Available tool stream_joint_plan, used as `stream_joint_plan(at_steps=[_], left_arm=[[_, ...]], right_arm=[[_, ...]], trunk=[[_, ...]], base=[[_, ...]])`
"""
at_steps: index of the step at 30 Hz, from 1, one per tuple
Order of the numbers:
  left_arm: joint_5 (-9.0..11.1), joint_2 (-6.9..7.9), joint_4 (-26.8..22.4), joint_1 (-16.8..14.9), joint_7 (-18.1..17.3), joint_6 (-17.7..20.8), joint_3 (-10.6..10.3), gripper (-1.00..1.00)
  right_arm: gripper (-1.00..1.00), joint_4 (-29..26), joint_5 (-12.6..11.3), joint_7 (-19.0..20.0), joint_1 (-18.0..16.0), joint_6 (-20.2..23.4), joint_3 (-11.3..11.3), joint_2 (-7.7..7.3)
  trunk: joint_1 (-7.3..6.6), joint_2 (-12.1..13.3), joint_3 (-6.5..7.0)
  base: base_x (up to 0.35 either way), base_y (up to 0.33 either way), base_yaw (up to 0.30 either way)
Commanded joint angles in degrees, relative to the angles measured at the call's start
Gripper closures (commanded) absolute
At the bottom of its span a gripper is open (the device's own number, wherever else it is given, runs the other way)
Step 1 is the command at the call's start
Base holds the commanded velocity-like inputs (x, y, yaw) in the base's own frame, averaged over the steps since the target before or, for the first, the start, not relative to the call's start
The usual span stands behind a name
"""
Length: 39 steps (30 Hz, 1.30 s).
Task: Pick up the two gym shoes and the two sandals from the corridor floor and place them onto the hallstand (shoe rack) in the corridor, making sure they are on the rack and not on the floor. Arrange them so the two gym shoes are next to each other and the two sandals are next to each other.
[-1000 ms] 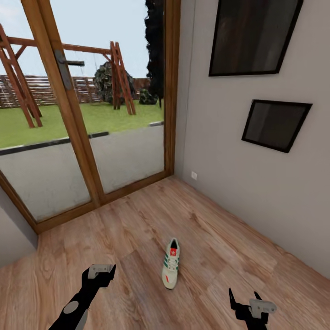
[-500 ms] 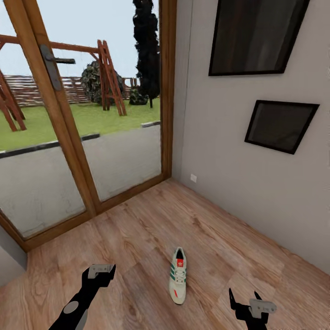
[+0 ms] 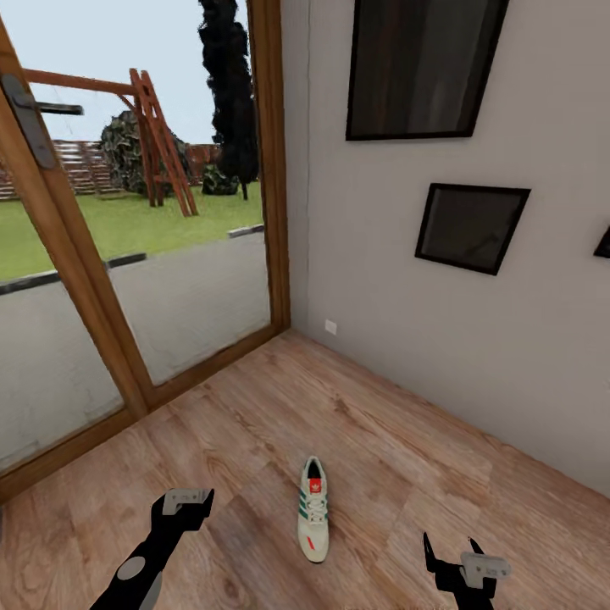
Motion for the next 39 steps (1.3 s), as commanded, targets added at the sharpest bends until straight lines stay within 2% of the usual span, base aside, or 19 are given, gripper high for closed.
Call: stream_joint_plan(at_steps=[1,10,34,39], left_arm=[[-0.28,-0.04,0.01,-0.02,-0.44,-0.16,0.35,-1.0],[-0.28,-0.04,0.01,-0.02,-0.43,-0.16,0.37,-1.0],[-0.28,-0.04,0.09,-0.02,-0.42,-0.16,0.38,-1.0],[-0.28,-0.04,0.09,-0.02,-0.42,-0.16,0.38,-1.0]], right_arm=[[-1.0,0.07,-0.57,0.17,-0.05,-0.16,0.37,-0.01],[-1.0,0.04,-0.57,0.17,-0.05,-0.18,0.4,0.03],[-1.0,0.03,-0.65,0.34,-0.05,-0.16,0.37,-0.25],[-1.0,0.03,-0.64,0.34,-0.05,-0.16,0.37,-0.27]], trunk=[[-0.01,-0.02,-0.05],[-0.01,-0.02,-0.05],[-0.01,-0.02,-0.05],[-0.01,-0.02,0.06]], base=[[0.001,0.002,-0.262],[0.0,0.001,-0.218],[0.0,0.0,-0.008],[0.0,0.0,-0.15]])
